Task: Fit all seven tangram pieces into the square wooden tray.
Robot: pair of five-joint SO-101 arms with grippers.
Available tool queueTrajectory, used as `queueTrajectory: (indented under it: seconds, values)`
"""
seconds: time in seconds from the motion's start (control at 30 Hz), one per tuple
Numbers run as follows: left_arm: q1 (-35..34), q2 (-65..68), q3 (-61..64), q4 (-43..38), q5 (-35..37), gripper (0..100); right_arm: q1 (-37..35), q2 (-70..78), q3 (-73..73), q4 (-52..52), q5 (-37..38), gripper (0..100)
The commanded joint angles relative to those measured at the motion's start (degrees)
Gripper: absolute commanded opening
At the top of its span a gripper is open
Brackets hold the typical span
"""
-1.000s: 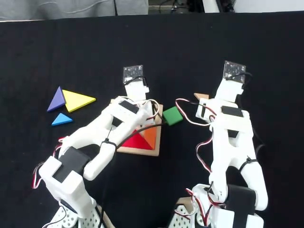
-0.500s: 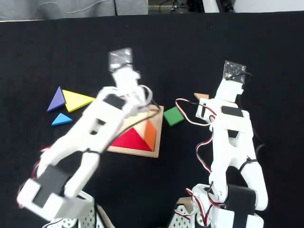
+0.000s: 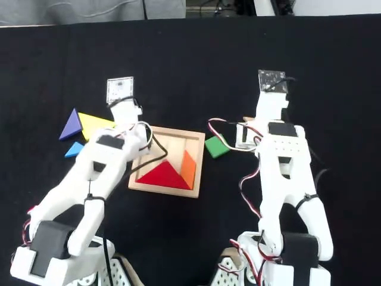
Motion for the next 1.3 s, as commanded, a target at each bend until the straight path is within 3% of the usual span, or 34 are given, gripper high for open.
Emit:
queueTrajectory:
  seconds: [0.0,0.1,0.27,0.43,0.67,0.8,0.93,1.07,1.17,1.27]
  values:
    - [-0.1,1.1,0.7,-8.4,-3.4,7,-1.1,-1.8,-1.7,0.4,0.6,1.1]
    - [-1.8,6.6,0.0,-11.0,-6.6,7,-1.2,-1.8,-1.3,-0.2,0.6,1.1]
    - [-1.9,9.6,-5.3,-4.7,-7.7,7,-1.3,-1.8,-0.2,-1.9,0.6,1.1]
    - [-2.5,9.8,-6.2,-4.1,-7.8,7,-1.3,-1.8,-0.1,-2.0,0.7,1.1]
    - [-8.8,9.8,-5.8,-3.4,-7.8,7,-1.3,-1.8,-0.1,-2.0,0.7,1.1]
    - [-10.3,8.9,-6.5,2.3,-7.5,7,-1.3,-1.8,-0.1,-2.0,0.7,1.1]
    - [-7.3,3.7,-8.4,6.1,-7.3,7,-1.2,-1.8,-0.4,-2.1,0.7,1.1]
    - [0.9,-2.6,-6.5,6.0,-7.3,7,-1.1,-1.8,-0.4,-2.1,0.7,1.1]
    - [5.4,-0.3,-4.8,3.1,-7.5,7,-1.1,-1.8,-0.3,-2.1,0.7,1.1]
    - [5.6,6.7,-7.5,2.7,-7.6,7,-1.1,-1.8,-0.3,-2.1,0.7,1.1]
